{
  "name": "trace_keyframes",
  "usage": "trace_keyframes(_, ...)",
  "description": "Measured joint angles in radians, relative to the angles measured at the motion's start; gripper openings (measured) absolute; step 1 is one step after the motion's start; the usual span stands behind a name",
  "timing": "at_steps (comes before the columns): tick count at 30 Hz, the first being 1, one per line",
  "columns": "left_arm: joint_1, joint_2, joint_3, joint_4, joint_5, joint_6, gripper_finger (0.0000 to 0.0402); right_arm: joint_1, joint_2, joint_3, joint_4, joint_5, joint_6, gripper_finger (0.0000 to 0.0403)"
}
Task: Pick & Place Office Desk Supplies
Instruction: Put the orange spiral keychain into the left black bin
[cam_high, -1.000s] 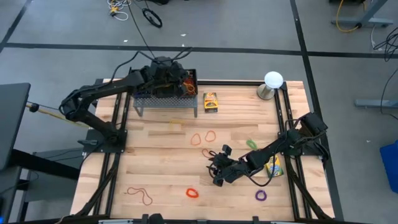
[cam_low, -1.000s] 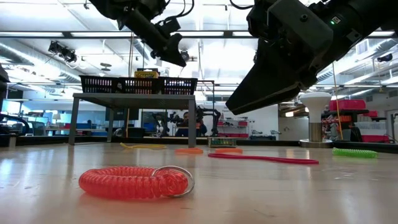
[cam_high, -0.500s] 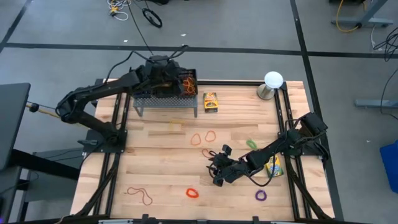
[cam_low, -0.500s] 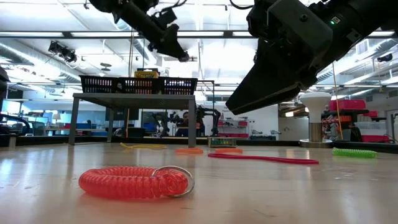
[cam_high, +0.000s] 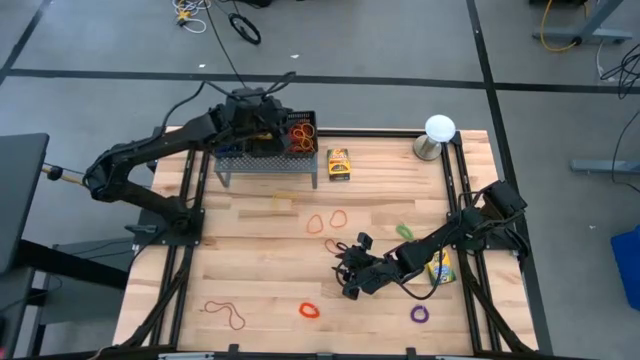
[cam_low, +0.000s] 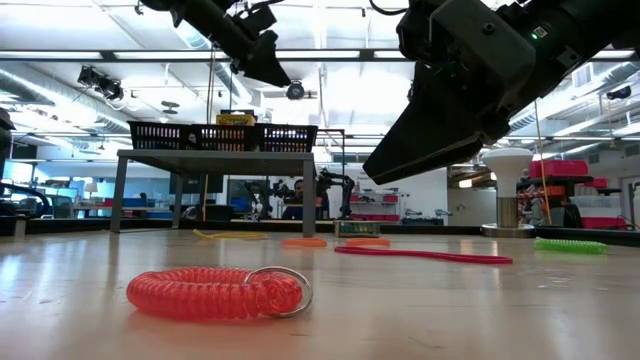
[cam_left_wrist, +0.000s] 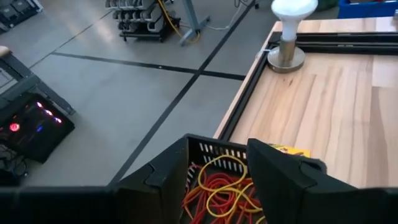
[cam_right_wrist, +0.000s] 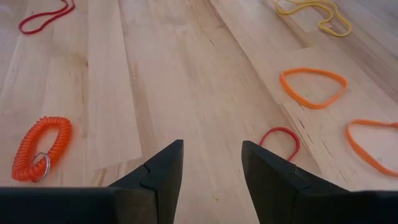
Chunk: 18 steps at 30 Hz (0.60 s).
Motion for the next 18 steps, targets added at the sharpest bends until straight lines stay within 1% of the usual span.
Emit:
trace_keyframes(6,-0.043,-0.002,0.0,-0.002,-0.025,0.024,0.0172,0.0,0.0,0.0,0.0,0.0,0.0,0.0174)
trace_keyframes(11,-0.11,-0.018,0.0,-0.065,-0.056,0.071,0.0168,0.0,0.0,0.0,0.0,0.0,0.0,0.0174)
trace_keyframes(14,-0.146,-0.033,-0.004,-0.109,-0.056,0.08,0.0149,0.0,0.0,0.0,0.0,0.0,0.0,0.0174)
trace_keyframes(18,-0.191,-0.063,-0.077,-0.058,-0.021,0.063,0.0094,0.0,0.0,0.0,0.0,0.0,0.0,0.0174)
